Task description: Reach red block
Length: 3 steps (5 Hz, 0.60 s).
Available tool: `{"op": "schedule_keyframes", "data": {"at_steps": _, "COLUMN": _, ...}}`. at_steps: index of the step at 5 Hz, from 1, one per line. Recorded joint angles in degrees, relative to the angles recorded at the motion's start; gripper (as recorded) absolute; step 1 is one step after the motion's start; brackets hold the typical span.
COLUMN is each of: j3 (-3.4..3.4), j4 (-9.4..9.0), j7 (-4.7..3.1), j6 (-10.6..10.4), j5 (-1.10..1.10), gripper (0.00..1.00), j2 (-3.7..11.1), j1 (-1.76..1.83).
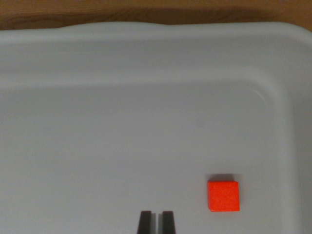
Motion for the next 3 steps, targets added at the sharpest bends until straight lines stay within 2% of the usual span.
{"op": "schedule_keyframes", "data": {"at_steps": 1, "j3": 0.00, "j4": 0.00, "j7": 0.00, "j6": 0.00, "j5": 0.00, "gripper": 0.00, "j2": 0.00, "j1": 0.00}}
{"op": "schedule_keyframes", "data": {"at_steps": 2, "j3": -0.37, "j4": -1.58, "j7": -0.32, "j6": -2.12, "j5": 0.09, "gripper": 0.00, "j2": 0.78, "j1": -0.24}}
{"op": "schedule_keyframes", "data": {"at_steps": 3, "j3": -0.37, "j4": -1.58, "j7": -0.32, "j6": -2.12, "j5": 0.09, "gripper": 0.00, "j2": 0.78, "j1": -0.24}}
